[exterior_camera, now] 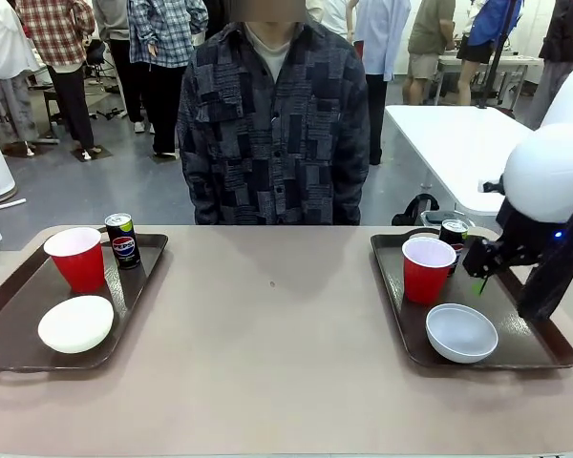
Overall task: Prepare tableware on both trays.
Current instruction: Pick up a Picnic Bowl from the table and place it on a Handle tray.
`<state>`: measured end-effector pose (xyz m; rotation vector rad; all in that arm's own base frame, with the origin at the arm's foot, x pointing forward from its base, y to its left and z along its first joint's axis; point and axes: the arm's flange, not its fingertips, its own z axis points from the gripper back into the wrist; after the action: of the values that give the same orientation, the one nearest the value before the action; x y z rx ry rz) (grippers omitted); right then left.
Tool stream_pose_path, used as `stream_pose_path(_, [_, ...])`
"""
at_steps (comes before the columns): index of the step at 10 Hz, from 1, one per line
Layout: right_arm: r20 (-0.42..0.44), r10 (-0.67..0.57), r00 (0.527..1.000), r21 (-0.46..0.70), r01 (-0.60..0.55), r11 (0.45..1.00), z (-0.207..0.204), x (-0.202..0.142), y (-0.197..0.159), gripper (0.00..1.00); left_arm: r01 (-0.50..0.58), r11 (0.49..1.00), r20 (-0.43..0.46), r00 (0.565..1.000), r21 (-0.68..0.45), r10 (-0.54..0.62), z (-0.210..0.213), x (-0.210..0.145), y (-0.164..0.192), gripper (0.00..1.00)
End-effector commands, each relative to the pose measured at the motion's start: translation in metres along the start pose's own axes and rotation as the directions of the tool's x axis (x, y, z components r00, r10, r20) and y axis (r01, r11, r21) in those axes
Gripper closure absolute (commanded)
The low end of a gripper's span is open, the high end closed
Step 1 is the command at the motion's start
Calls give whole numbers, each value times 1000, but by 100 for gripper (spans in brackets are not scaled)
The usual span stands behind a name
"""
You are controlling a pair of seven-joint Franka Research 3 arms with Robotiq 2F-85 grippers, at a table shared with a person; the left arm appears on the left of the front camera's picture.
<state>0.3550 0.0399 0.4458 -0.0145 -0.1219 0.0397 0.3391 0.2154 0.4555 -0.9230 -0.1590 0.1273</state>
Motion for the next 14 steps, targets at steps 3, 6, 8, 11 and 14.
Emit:
stream_pose_path(3, [18,-21,1000,3,21,1000,16,-7,1,0,1,1000,4,1000,-3,-1,1,-1,-2,26])
stream_pose_path(6, [18,-21,1000,3,21,1000,16,-7,1,0,1,1000,4,1000,-3,-1,1,-1,-2,26])
stream_pose_path(8, [18,-21,1000,3,21,1000,16,-7,1,0,1,1000,4,1000,-3,-1,1,-1,-2,26])
stream_pose_path(11, [18,-21,1000,3,21,1000,16,-7,1,0,1,1000,4,1000,-3,-1,1,-1,-2,26])
stream_pose_path(14, [-7,-41,999,156,41,987,18,-30,-1,0,1,1000,4,1000,-3,-1,1,-1,-2,26])
